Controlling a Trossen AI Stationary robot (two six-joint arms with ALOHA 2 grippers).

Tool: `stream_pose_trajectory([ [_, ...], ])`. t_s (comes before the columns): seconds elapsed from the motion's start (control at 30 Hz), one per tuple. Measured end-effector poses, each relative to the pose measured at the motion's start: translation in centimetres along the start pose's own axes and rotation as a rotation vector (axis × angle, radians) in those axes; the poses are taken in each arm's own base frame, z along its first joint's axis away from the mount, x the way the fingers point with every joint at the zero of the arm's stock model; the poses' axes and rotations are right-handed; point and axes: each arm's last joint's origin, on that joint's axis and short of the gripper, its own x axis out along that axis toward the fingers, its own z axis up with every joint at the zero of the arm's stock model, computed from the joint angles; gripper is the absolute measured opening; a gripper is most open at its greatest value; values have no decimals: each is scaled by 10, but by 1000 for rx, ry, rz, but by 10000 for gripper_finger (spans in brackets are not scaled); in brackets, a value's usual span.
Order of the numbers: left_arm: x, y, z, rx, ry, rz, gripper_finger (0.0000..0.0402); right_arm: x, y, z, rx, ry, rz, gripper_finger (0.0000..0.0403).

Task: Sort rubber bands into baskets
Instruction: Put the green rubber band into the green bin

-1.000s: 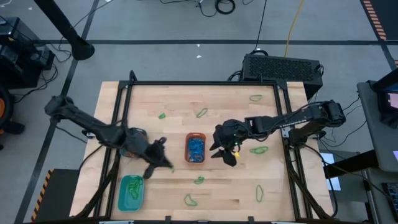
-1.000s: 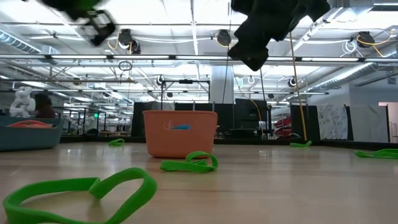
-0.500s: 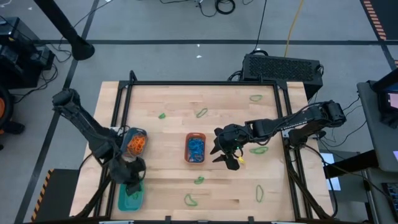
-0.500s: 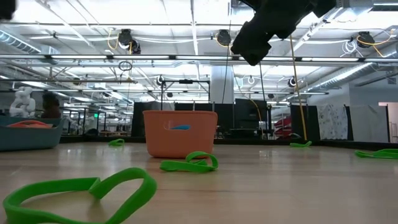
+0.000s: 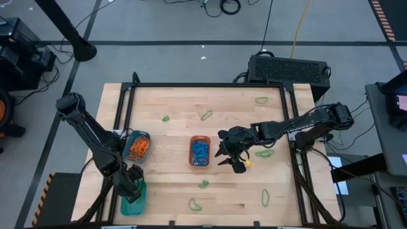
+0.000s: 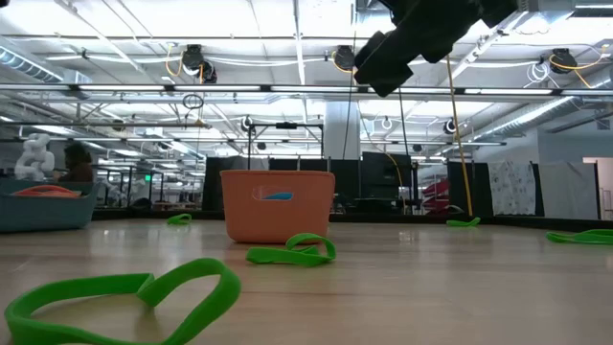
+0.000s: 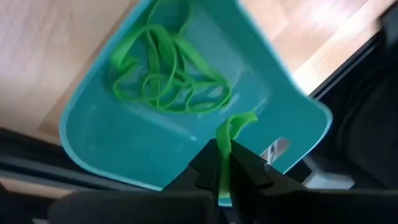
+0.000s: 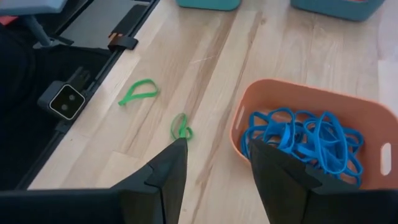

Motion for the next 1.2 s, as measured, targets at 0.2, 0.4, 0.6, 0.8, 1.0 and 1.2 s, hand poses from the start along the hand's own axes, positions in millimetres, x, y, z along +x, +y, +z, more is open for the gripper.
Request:
stream_pose_trajectory([
  [0.2,2,1,0,29,33,21,69,-2,-6,1,-6,-10,-17,167],
  [0.4,2,2,0,19,31,34,107,-3,-12,1,4,-21,-33,167],
  [0.6,2,1,0,34,43,28,111,-3,-10,2,12,-27,-25,167],
  [0.8,-1,-4,4,65,24,-32,111,-2,-7,2,21,-25,-15,167],
  [1.0,-9,-14,13,210,-109,-80,111,1,3,2,108,-17,13,167],
  [1.2,-31,-32,34,473,-382,-104,111,1,22,7,175,21,35,167],
])
